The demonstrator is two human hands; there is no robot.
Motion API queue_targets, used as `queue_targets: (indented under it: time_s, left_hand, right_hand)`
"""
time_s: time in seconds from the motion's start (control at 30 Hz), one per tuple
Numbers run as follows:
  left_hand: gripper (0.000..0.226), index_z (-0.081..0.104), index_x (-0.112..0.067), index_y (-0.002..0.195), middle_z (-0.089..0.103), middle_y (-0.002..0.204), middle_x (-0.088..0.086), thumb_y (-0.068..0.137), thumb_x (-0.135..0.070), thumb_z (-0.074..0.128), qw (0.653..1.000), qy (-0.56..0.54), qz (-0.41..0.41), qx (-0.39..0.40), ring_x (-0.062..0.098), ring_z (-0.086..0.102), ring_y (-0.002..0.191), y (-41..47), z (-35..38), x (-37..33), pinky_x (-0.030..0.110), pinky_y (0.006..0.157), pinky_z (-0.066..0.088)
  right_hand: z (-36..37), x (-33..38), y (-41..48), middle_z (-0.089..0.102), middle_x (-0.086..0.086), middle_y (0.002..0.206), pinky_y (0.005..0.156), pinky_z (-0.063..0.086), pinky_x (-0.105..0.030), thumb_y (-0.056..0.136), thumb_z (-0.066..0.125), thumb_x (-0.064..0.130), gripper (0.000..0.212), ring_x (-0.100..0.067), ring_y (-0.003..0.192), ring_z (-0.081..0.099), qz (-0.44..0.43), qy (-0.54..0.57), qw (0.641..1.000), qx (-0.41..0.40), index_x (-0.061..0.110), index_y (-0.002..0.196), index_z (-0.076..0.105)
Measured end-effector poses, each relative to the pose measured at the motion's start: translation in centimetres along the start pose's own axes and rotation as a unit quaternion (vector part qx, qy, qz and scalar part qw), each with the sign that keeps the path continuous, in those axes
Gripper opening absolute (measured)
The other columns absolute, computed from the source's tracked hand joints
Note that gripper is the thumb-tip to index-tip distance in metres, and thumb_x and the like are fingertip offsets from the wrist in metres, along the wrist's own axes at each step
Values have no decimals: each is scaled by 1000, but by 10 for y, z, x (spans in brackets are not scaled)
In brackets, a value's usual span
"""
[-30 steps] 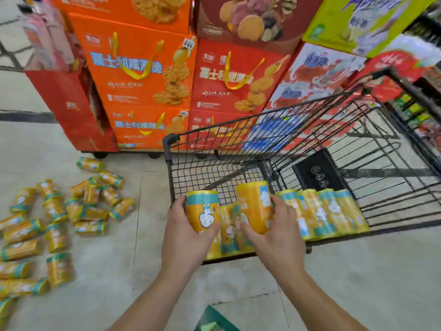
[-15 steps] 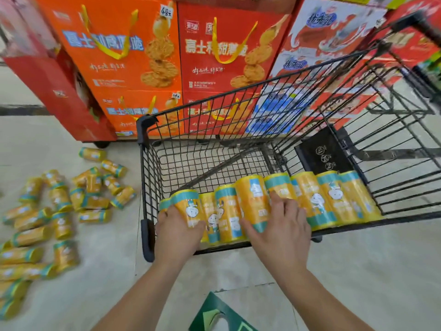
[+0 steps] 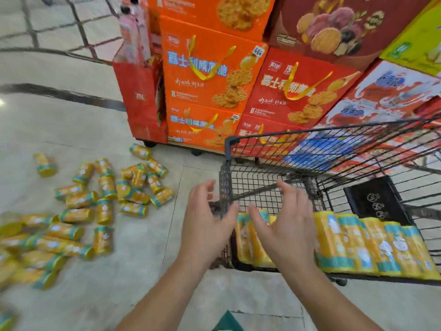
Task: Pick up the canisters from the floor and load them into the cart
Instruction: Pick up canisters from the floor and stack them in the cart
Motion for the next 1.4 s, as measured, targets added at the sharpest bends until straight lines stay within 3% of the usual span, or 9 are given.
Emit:
queue_targets:
  time_s: [0.1,0.23,0.33,0.57,0.77,0.97,1.1,1.27,1.4]
  left_hand:
    - [56,48,-23,127,52,118,-9,79,-34,75,999,-4,-11,-48,7,53,107,26,-82,26,30,91,47]
    - [57,51,-23,125,53,117,-11,77,-37,77,992,21,-54,-111,8,54,107,45,-199,78,26,90,45]
    - [56,52,-21,125,53,116,-8,76,-37,76,981,41,-101,-159,13,53,109,49,-283,129,34,93,47]
    - [58,54,-14,124,57,115,3,75,-34,78,938,53,-260,-224,24,56,108,34,-385,278,39,93,48]
    - [67,49,-13,131,54,123,6,77,-41,76,889,23,-392,-234,25,56,109,39,-386,398,37,93,47]
    - [73,40,-15,139,48,132,7,79,-43,72,848,12,-475,-233,27,53,116,86,-347,546,39,97,45]
    - [75,36,-16,141,48,134,9,79,-41,73,825,-11,-508,-246,25,50,121,113,-302,641,33,96,42]
    - [91,19,-24,152,40,147,8,80,-43,71,806,-29,-539,-243,23,42,131,130,-254,738,42,106,41]
    - [98,10,-19,152,46,134,1,80,-38,74,789,-68,-545,-275,16,50,117,148,-231,782,29,94,42]
  right_hand:
    - [28,82,-1,55,-7,121,98,42,-41,76,54,60,72,-27,115,51,-31,23,999,26,13,131,51]
    - [78,192,-18,52,-1,121,96,44,-41,78,66,51,66,-21,117,48,-58,53,992,99,19,133,48]
    - [129,265,-40,51,3,120,91,49,-40,79,69,48,65,-19,115,51,-71,82,980,165,21,134,47]
    - [273,344,-96,52,-1,119,92,49,-44,80,72,45,65,-23,112,55,-52,88,941,322,17,133,48]
    - [408,345,-121,53,-5,125,91,48,-38,81,72,42,66,-23,115,57,14,68,900,431,16,135,45]
    - [593,321,-144,52,-10,132,95,42,-34,82,72,43,73,-26,118,55,106,48,843,524,15,140,39]
    - [703,290,-167,49,-13,136,99,45,-38,80,71,41,81,-29,121,54,163,41,817,551,14,145,31]
    - [797,254,-197,47,-13,137,97,48,-42,77,73,37,90,-32,121,53,238,48,799,551,15,148,22]
    - [840,240,-210,48,-10,133,98,49,-44,66,77,45,98,-29,116,55,263,81,787,552,19,145,24]
Point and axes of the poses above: each hand's wrist, its own y-axis towards the middle knuckle, its own z-axis out of the palm, x = y × z, the point moved 2 cm from there along y, towards the middle knuckle
